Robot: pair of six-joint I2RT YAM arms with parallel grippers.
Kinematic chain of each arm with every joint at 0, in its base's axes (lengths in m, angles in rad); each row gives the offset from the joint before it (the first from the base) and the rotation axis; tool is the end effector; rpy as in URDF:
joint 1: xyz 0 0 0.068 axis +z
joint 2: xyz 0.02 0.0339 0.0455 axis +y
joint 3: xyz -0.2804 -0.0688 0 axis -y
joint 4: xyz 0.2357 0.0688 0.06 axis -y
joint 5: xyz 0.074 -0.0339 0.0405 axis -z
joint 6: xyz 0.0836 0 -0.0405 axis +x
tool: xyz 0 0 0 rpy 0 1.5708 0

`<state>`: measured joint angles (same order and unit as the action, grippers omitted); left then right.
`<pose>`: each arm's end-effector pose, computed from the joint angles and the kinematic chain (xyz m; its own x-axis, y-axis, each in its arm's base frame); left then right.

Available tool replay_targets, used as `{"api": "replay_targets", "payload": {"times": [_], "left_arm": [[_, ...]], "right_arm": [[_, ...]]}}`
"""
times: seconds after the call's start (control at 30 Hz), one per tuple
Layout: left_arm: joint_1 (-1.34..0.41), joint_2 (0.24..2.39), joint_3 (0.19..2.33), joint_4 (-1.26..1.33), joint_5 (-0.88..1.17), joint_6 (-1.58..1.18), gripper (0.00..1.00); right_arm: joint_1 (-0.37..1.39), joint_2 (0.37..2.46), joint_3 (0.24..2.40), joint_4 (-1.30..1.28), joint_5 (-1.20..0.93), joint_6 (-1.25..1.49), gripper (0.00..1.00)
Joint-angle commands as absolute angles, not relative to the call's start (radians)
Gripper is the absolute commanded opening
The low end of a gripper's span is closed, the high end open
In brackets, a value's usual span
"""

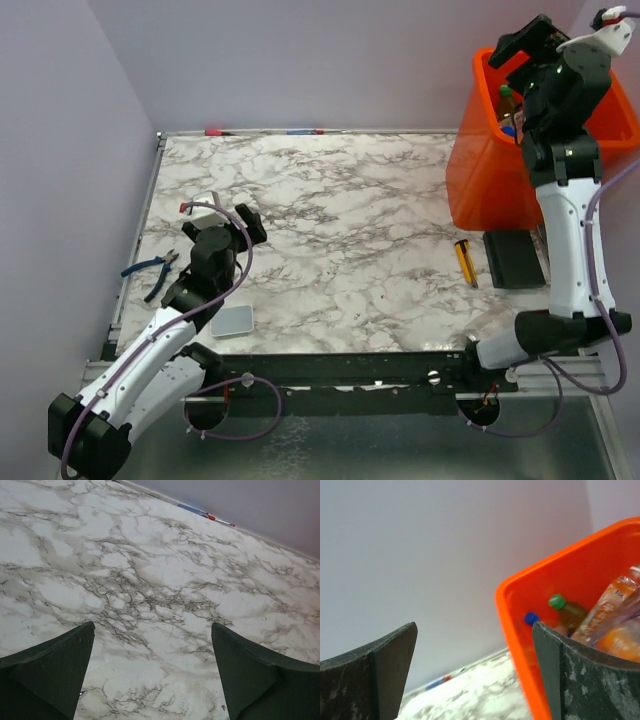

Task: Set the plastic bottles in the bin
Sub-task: Place the plastic bottle in the trash bin, then reset both arms

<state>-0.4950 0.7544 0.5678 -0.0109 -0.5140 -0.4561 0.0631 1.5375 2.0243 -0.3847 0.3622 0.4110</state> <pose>0.1976 -0.0600 0.2920 -0.1504 -0.3547 -0.9228 -0.0856 0.9346 -0.3453 0.3435 -0.0080 0.5725 0.2102 0.3876 -0.8975 0.2278 0.8733 0.4306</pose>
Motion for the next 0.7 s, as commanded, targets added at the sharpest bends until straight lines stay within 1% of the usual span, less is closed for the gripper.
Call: {"api": "replay_targets", "payload": {"times": [0.0,0.17,0.27,0.4,0.5,0.53,0.67], "left_arm": [[-0.5,0.79,0.616,-0.054,-0.575,-0.509,0.99],[-0.5,0.83,0.634,-0.1,-0.637,-0.579,0.99],[-0.503,0.846,0.642,-0.125,-0.676,-0.62,0.99],[-0.512,0.859,0.644,-0.134,-0.7,-0.609,0.99],[-0.529,0.879,0.655,-0.158,-0.736,-0.608,0.99],[-0.537,0.888,0.661,-0.168,-0.752,-0.614,0.99],[-0.551,0.909,0.679,-0.189,-0.775,-0.647,0.99]], "right_arm": [[0.215,1.353,1.846,-0.255,0.254,0.376,1.0],[0.441,1.181,1.504,-0.126,0.096,0.336,1.0],[0.523,1.094,1.301,-0.083,0.066,0.357,1.0],[0.536,0.996,1.065,-0.073,0.076,0.434,1.0],[0.537,0.934,0.958,-0.125,0.115,0.507,1.0],[0.536,0.911,0.926,-0.143,0.141,0.575,1.0],[0.536,0.779,0.769,-0.072,0.154,0.689,1.0]]}}
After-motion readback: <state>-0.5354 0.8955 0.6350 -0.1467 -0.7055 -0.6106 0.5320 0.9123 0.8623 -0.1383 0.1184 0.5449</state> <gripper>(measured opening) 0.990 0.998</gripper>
